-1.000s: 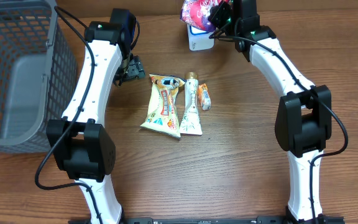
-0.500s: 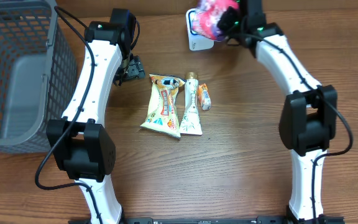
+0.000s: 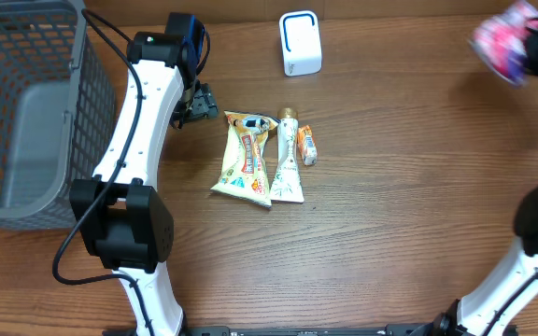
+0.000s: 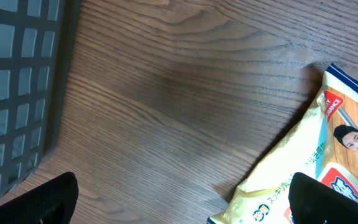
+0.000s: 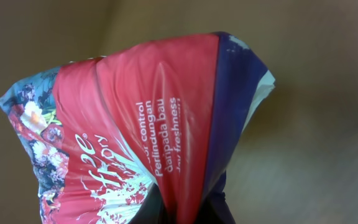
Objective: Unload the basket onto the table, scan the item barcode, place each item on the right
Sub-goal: 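Carry the scanned box off the table to the far right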
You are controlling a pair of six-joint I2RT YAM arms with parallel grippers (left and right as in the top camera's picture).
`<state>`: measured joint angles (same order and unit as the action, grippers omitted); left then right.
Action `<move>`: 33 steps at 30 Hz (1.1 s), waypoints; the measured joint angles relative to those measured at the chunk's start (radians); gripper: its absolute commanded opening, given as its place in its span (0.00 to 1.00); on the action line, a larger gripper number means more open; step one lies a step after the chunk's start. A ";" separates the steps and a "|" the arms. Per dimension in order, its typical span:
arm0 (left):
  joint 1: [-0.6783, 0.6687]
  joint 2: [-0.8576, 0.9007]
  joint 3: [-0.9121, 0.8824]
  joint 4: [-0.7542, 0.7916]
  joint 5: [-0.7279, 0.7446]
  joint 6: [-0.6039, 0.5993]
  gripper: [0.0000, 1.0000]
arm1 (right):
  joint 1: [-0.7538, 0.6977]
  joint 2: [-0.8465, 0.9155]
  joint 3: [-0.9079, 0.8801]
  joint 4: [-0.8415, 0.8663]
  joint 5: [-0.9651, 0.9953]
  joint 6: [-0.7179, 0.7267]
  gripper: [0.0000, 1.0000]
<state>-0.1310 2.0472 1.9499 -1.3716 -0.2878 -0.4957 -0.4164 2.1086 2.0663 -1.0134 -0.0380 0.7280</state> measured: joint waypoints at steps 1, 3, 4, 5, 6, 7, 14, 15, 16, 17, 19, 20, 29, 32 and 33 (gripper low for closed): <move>0.000 0.000 0.000 0.000 0.000 0.000 1.00 | -0.037 0.000 -0.006 -0.011 0.018 -0.008 0.04; 0.000 0.000 0.000 0.000 0.000 0.000 1.00 | -0.103 0.000 -0.016 -0.010 0.040 -0.027 0.04; 0.000 0.000 0.000 0.000 0.000 0.000 1.00 | -0.138 0.000 -0.026 -0.001 0.050 -0.034 0.04; 0.000 0.000 0.000 0.000 0.000 0.000 1.00 | -0.167 0.000 -0.037 0.004 0.058 -0.041 0.04; 0.000 0.000 0.000 0.000 0.000 0.000 1.00 | -0.200 0.000 -0.055 0.015 0.066 -0.045 0.04; 0.000 0.000 0.000 0.000 0.000 0.000 1.00 | -0.230 0.000 -0.080 0.039 0.070 -0.051 0.04; 0.000 0.000 0.000 0.000 0.000 0.000 1.00 | -0.368 0.000 -0.245 0.219 0.083 -0.108 0.07; 0.000 0.000 0.000 0.000 0.000 0.000 1.00 | -0.381 0.000 -0.262 0.246 0.084 -0.119 0.09; 0.000 0.000 0.000 0.000 0.000 0.000 1.00 | -0.394 0.000 -0.277 0.266 0.093 -0.132 0.13; 0.000 0.000 0.000 0.000 0.000 0.000 1.00 | -0.403 0.000 -0.284 0.271 0.096 -0.140 0.14; 0.000 0.000 0.000 0.000 0.000 0.000 1.00 | -0.426 0.000 -0.293 0.281 0.108 -0.157 0.16; 0.000 0.000 0.000 0.000 0.000 0.000 1.00 | -0.436 0.001 -0.293 0.286 0.112 -0.164 0.18; 0.000 0.000 0.000 0.000 0.000 0.000 1.00 | -0.492 0.002 -0.291 0.235 0.112 -0.214 0.90; 0.000 0.000 0.000 0.000 0.000 0.000 1.00 | -0.491 0.004 -0.261 0.171 0.075 -0.246 0.96; 0.000 0.000 0.000 0.000 0.000 0.000 1.00 | -0.489 0.004 -0.239 0.142 0.060 -0.257 0.97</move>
<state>-0.1310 2.0472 1.9499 -1.3720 -0.2874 -0.4957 -0.9054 2.1124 1.8271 -0.8711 0.0216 0.4709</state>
